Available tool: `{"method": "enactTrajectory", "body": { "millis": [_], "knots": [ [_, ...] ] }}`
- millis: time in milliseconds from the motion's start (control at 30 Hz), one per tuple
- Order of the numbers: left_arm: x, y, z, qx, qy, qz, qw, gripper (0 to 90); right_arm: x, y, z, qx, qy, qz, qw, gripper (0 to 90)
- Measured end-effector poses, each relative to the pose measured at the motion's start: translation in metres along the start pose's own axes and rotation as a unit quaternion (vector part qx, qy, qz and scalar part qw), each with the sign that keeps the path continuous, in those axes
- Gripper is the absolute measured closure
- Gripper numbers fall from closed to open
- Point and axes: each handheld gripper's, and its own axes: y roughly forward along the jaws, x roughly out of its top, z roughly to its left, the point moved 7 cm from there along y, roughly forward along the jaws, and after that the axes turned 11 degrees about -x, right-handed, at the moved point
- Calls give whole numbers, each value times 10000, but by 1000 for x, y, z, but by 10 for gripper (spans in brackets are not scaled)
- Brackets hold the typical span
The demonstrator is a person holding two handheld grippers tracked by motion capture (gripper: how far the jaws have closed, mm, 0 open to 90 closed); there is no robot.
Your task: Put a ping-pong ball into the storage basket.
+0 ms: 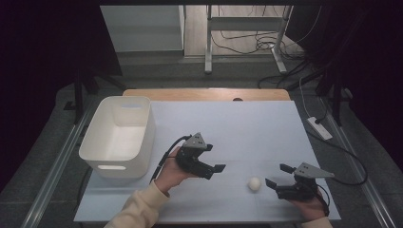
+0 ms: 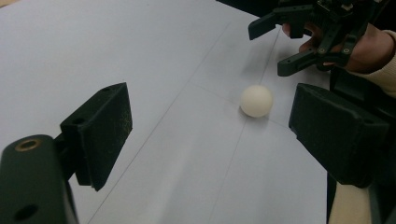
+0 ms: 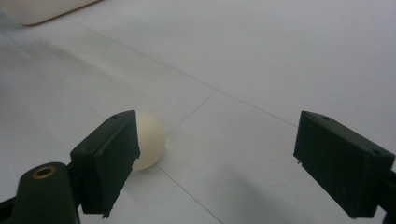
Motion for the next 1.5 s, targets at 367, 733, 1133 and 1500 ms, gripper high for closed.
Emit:
{"method": "enactTrajectory", "body": {
  "millis": [367,733,1133,1500],
  "knots": [
    [3,16,-5,-124,63,62,9999,142,0,0,0,-5,1,-2,10000,142],
    [5,28,-10,-224,99,88,9997,142,0,-1,-1,-16,16,-18,10000,142],
    [6,42,-13,-319,159,176,9992,143,1,-1,-2,-33,44,-42,10000,142],
    [3,55,-12,-365,160,287,9988,143,1,-1,-2,-36,43,-38,10000,142]
  ]
}}
